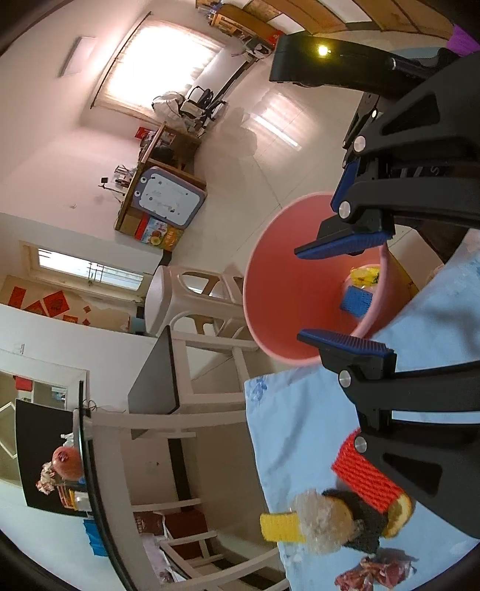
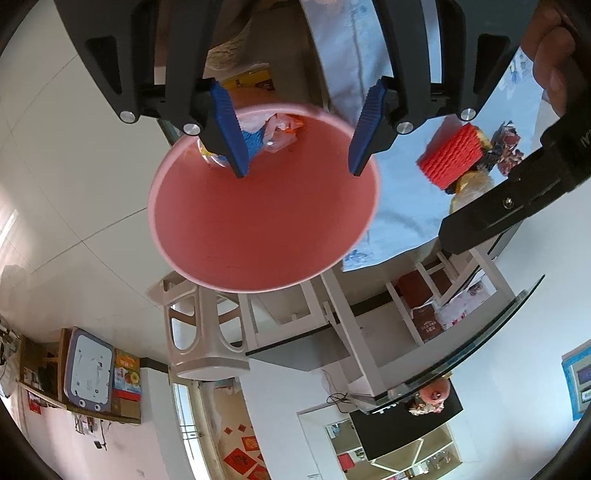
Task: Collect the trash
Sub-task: 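Return both tools to the table and grasp the red foam net with the right tool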
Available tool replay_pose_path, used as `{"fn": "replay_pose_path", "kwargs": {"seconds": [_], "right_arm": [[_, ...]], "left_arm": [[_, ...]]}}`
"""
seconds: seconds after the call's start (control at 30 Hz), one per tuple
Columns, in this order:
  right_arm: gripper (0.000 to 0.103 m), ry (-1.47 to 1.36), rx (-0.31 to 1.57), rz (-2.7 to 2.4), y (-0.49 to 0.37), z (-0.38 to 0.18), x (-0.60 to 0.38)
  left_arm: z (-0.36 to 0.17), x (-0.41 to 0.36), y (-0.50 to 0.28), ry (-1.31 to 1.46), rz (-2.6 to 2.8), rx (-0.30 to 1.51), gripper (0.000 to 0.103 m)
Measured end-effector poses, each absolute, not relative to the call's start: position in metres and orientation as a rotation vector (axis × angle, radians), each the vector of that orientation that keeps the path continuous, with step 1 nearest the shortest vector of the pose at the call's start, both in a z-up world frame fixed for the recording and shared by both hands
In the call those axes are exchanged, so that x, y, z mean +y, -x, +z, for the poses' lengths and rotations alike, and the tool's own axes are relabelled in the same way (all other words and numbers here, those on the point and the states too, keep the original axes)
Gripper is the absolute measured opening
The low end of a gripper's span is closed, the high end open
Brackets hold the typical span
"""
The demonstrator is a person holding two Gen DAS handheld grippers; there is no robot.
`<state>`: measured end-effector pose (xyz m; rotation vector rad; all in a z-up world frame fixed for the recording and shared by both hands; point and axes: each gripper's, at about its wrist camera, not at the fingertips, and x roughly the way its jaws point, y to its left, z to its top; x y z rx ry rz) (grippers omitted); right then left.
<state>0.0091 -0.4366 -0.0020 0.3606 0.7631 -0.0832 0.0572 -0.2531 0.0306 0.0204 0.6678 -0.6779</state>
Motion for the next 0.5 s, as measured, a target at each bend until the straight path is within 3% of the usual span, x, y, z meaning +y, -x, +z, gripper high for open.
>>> {"fn": "replay_pose_path", "kwargs": {"seconds": [0.5], "right_arm": [[0.057, -0.303, 0.765, -0.003, -0.006, 0.011, -0.376]], "left_arm": [[0.03, -0.187, -0.041, -0.012, -0.57, 0.651, 0.04]]}}
